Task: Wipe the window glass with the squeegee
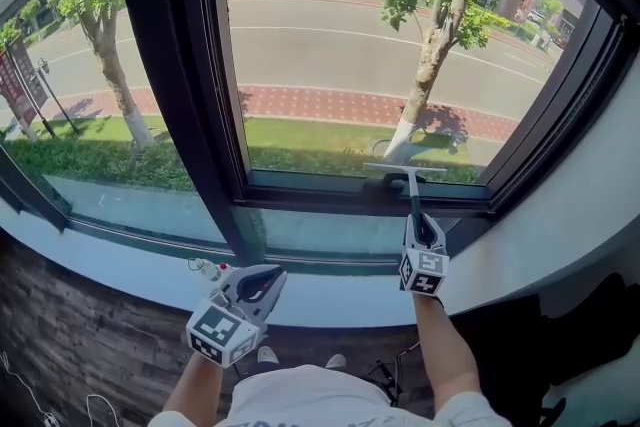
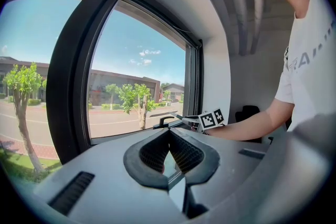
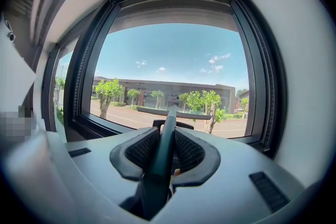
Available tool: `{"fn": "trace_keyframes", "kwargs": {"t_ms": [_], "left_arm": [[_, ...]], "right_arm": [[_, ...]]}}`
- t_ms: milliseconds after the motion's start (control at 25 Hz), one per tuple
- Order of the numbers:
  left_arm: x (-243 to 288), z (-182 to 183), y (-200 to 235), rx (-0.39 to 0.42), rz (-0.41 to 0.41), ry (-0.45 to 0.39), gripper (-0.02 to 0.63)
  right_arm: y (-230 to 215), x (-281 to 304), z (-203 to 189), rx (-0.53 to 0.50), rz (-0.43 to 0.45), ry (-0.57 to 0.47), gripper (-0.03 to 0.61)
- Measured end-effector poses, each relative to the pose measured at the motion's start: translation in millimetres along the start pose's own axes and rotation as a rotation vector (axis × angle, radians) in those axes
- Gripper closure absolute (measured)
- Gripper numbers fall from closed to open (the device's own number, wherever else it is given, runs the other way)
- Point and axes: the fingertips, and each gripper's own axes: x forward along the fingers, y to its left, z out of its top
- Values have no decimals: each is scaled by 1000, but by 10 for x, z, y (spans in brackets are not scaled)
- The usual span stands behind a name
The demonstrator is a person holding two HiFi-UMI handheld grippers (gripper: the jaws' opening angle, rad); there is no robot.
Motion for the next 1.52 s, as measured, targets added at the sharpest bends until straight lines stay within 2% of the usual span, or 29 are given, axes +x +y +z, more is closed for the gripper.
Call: {"fn": "trace_keyframes", "kwargs": {"t_ms": [120,320,480,720,920,1120,1280,1520], "left_arm": [[-18,-6,-21,0,9,-3,597],[-79,-27,7,-7,52,-6,597],[-83,-87,-19,-21,92,5,597],[-45,-161,-98,-39,166,7,597],[-149,-271,-25,-46,167,23,597],[-335,-260,299,-3,124,5,597],[-622,-212,717,67,89,-16,597],[-1074,-376,1284,62,35,-10,597]], "right_arm": [[0,-168,76,11,-2,-39,479],[16,-788,256,99,-9,-110,479],[62,-1185,275,131,37,-132,479],[97,-1326,260,143,128,-161,479],[339,-1335,291,167,168,-158,479],[677,-1374,473,163,126,-178,479],[1097,-1352,788,175,68,-225,479],[1508,-1067,1792,123,-5,-368,479]]}}
